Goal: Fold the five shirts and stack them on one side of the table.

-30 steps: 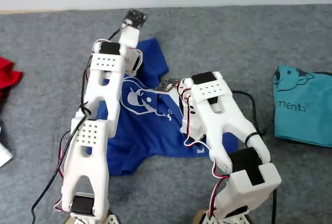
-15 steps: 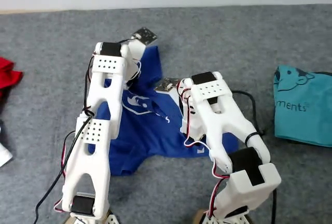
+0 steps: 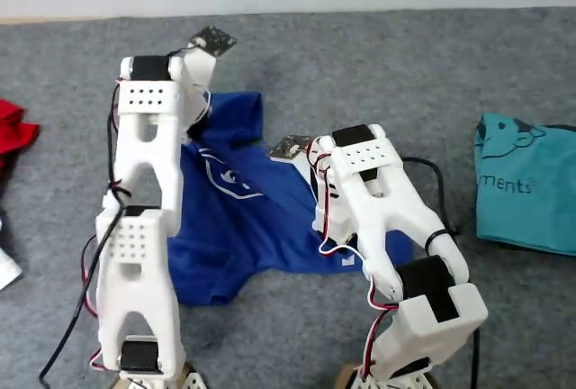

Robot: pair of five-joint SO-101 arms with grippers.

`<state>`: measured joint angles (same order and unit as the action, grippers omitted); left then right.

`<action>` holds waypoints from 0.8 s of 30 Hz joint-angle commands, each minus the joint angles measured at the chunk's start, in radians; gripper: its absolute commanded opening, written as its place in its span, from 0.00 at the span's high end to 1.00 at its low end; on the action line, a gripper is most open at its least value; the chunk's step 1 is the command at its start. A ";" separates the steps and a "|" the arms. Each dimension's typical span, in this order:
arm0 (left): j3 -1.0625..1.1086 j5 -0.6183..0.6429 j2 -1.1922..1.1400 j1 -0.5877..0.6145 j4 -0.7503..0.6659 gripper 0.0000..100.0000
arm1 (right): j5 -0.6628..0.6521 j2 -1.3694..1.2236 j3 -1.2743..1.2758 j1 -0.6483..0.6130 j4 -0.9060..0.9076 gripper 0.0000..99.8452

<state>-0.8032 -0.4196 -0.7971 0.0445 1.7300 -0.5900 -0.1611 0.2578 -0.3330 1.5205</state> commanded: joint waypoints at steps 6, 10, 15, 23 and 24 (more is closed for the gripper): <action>0.579 -0.052 0.410 0.020 0.023 1.00 | 0.008 0.087 -0.009 -0.002 -0.005 0.96; 0.691 -0.049 0.514 0.051 -0.012 1.00 | 0.005 0.101 -0.009 -0.002 -0.005 0.96; 0.693 -0.048 0.606 0.061 -0.110 0.99 | 0.006 0.102 -0.009 -0.004 -0.005 0.96; 0.671 0.147 0.626 0.043 -0.362 0.81 | 0.009 0.097 -0.005 -0.005 -0.005 0.96; 0.667 0.150 0.618 0.034 -0.396 0.81 | 0.009 0.097 -0.005 -0.005 -0.005 0.96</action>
<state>-0.1112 -0.3092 -0.2232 0.0997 1.4262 -0.5900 -0.1166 0.2593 -0.3314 1.5205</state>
